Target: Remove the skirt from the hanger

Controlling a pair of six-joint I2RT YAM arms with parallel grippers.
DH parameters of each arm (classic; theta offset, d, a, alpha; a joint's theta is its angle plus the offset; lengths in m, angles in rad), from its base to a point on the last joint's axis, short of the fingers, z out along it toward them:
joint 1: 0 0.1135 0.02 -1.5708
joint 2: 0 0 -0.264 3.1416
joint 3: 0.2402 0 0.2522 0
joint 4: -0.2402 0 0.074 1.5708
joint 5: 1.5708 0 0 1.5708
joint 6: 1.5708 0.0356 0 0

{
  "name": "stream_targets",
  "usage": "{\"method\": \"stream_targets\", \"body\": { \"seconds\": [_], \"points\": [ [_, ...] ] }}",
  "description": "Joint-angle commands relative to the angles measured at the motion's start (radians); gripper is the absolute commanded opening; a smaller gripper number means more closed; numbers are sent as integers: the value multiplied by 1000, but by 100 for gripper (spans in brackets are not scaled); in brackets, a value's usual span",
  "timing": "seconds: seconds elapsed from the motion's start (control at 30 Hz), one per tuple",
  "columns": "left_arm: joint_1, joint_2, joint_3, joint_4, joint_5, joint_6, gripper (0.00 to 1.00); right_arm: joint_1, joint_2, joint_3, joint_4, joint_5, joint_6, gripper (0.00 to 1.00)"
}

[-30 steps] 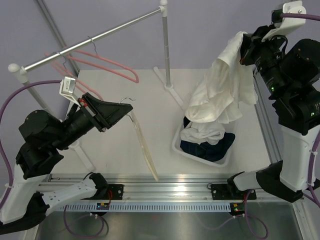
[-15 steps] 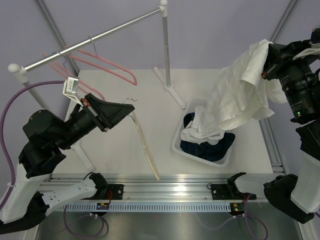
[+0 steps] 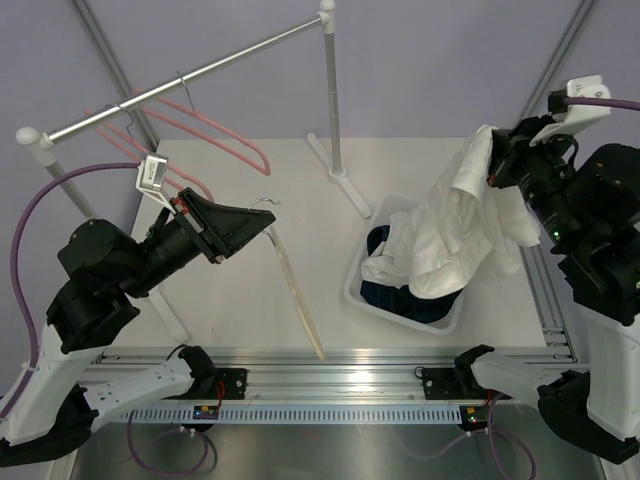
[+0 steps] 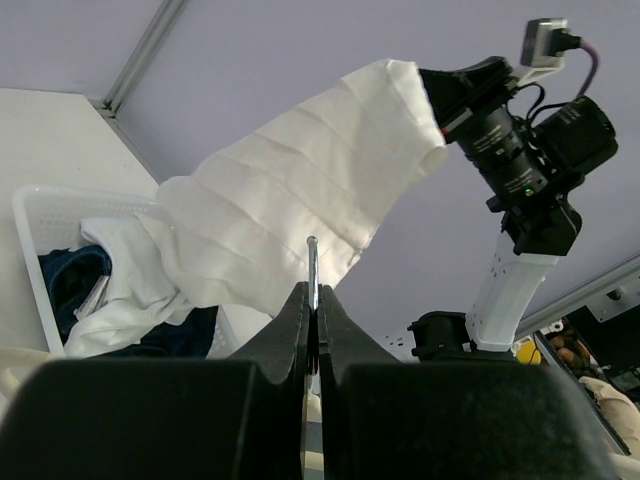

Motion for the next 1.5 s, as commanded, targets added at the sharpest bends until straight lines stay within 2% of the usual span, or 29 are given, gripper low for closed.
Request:
{"method": "stream_targets", "body": {
  "seconds": [0.0, 0.27, 0.43, 0.6, 0.73, 0.8, 0.87, 0.97, 1.03, 1.1, 1.13, 1.2, 1.23, 1.3, 1.33, 1.47],
  "points": [
    [1, -14, -2, 69, 20, -19, 0, -6, -23, -105, 97, -35, 46, 0],
    [1, -31, -18, 63, 17, -17, 0, -6, -113, -469, 128, 68, 187, 0],
    [1, -25, -34, 66, 26, -16, 0, -8, -149, -626, 53, 109, 261, 0],
    [2, -19, -55, 91, 40, -20, 0, -6, -74, -738, -63, 128, 368, 0],
    [2, -17, -66, 106, 43, -25, 0, -8, 78, -849, -108, 41, 532, 1],
    [2, -19, -74, 111, 44, -29, 0, -8, 171, -901, -67, -101, 598, 0],
    [2, -21, -78, 112, 47, -32, 0, -8, 248, -987, 14, -173, 638, 0],
    [2, -24, -86, 103, 49, -37, 0, -6, 322, -1039, 68, -236, 680, 8],
    [1, -25, -94, 93, 49, -35, 0, -6, 337, -1024, 62, -216, 669, 19],
    [2, -25, -100, 89, 44, -31, 0, -6, 328, -987, -6, -120, 636, 37],
    [2, -22, -101, 88, 41, -26, 0, -8, 319, -928, -40, -81, 622, 61],
    [1, -7, -98, 77, 37, -6, 0, -8, 281, -851, -161, 29, 564, 75],
    [1, 5, -95, 73, 37, 0, 0, -8, 267, -758, -242, 61, 545, 83],
    [1, 39, -94, 71, 44, 17, 0, -8, 232, -661, -304, 117, 493, 96],
    [2, 51, -95, 71, 49, 24, 0, -8, 207, -575, -348, 114, 476, 100],
    [2, 113, -71, 53, 57, 66, 0, -8, 140, -440, -386, -14, 424, 99]
  ]
}}
